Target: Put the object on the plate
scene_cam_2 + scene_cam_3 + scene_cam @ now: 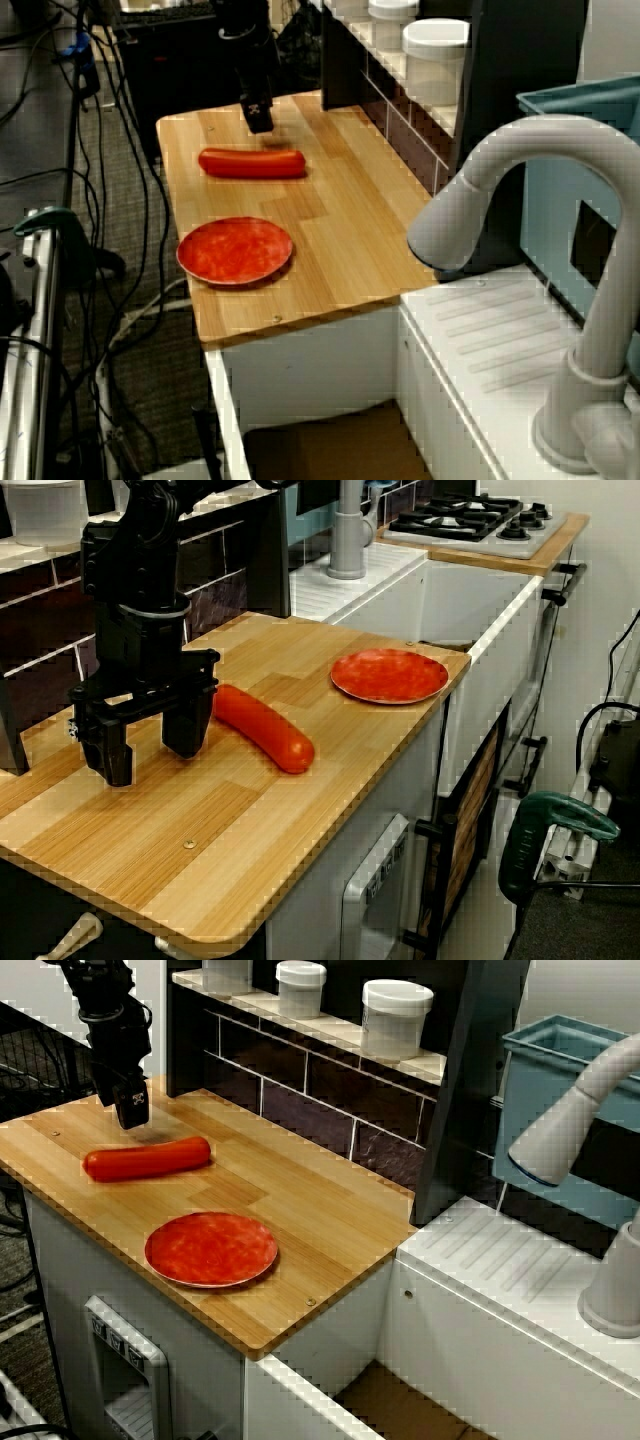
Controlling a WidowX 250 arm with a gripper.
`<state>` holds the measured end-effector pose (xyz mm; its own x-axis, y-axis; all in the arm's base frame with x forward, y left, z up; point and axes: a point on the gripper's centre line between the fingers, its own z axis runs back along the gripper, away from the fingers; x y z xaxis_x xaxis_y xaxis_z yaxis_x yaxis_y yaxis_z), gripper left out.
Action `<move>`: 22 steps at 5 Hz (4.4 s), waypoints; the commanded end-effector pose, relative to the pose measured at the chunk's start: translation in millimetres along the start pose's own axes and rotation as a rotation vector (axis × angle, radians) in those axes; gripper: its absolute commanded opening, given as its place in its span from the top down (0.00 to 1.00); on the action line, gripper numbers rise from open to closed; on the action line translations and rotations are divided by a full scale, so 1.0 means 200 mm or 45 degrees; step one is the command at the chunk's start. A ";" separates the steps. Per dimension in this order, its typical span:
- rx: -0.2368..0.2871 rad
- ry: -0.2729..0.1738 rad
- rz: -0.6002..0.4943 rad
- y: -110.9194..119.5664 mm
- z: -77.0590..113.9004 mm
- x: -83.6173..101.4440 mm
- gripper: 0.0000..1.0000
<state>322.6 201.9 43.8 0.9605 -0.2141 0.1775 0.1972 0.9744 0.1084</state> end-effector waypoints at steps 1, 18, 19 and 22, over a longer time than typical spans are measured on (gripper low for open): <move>0.000 0.000 0.000 0.00 0.00 0.00 0.00; -0.178 -0.101 -0.310 -0.44 0.37 -0.10 1.00; -0.193 -0.114 -0.370 -0.51 0.39 -0.11 1.00; -0.165 -0.109 -0.545 -0.91 0.30 -0.18 1.00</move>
<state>237.5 23.2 66.8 0.7783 -0.5957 0.1984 0.6020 0.7978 0.0338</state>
